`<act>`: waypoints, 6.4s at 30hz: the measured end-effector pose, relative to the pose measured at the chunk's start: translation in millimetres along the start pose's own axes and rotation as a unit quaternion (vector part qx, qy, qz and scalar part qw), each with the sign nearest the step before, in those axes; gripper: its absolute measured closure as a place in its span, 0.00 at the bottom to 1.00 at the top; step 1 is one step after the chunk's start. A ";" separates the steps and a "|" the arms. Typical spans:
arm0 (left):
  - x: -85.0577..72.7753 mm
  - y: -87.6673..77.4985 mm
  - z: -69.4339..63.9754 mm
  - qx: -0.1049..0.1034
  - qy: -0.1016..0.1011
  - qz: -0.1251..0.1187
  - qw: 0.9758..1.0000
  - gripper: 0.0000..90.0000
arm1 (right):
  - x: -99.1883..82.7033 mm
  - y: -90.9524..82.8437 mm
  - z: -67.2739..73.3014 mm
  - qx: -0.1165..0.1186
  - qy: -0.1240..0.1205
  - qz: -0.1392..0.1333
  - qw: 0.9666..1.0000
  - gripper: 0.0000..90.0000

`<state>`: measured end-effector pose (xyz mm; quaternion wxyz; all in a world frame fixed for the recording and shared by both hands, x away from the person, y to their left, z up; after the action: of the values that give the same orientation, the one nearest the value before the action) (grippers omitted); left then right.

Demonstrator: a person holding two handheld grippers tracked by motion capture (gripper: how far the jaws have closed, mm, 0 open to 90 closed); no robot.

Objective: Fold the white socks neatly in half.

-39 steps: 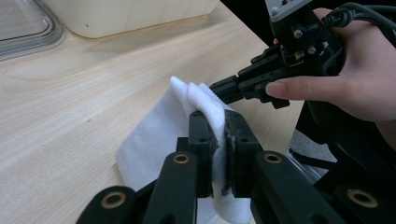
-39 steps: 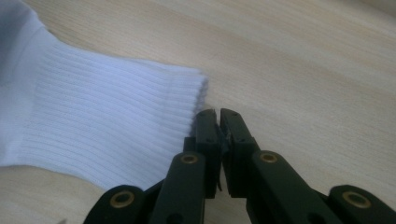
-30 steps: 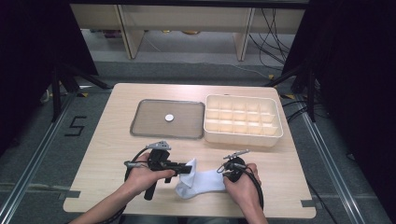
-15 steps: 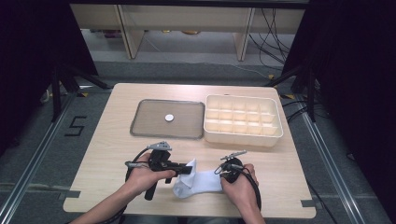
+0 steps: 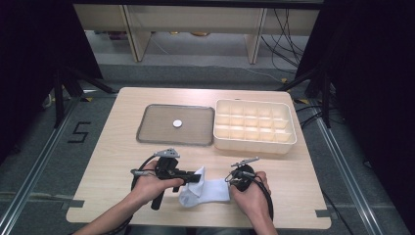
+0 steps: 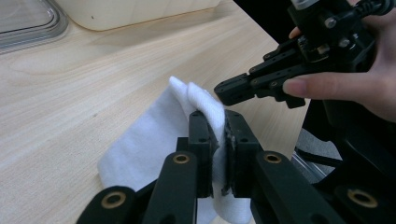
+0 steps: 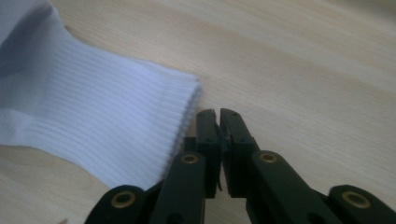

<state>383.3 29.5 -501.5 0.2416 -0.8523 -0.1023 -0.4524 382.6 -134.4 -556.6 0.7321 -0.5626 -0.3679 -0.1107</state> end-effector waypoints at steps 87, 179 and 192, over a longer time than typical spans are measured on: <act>-15.5 15.9 6.4 0.010 0.006 0.033 0.999 0.92 | -5.4 11.3 40.1 0.031 -0.027 0.020 0.999 1.00; -36.6 32.7 12.3 0.028 0.017 0.061 0.998 0.86 | -1.9 18.3 59.0 0.049 -0.038 0.018 0.998 0.97; -32.7 35.9 7.5 0.020 0.024 0.049 0.998 0.69 | 3.0 11.4 59.7 0.047 -0.033 0.009 0.998 0.97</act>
<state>384.1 3.8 -543.3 0.2830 -0.8401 -0.0639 -0.4583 366.6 -75.7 -557.3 0.7459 -0.5344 -0.3918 -0.0681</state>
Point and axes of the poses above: each handheld gripper's, and its own axes: y roughly forward along the jaws, x roughly out of its top, z roughly to its left, the point moved 9 cm from there along y, roughly forward along the jaws, and after that the axes turned 14 degrees about -z, right-handed, at the moved point
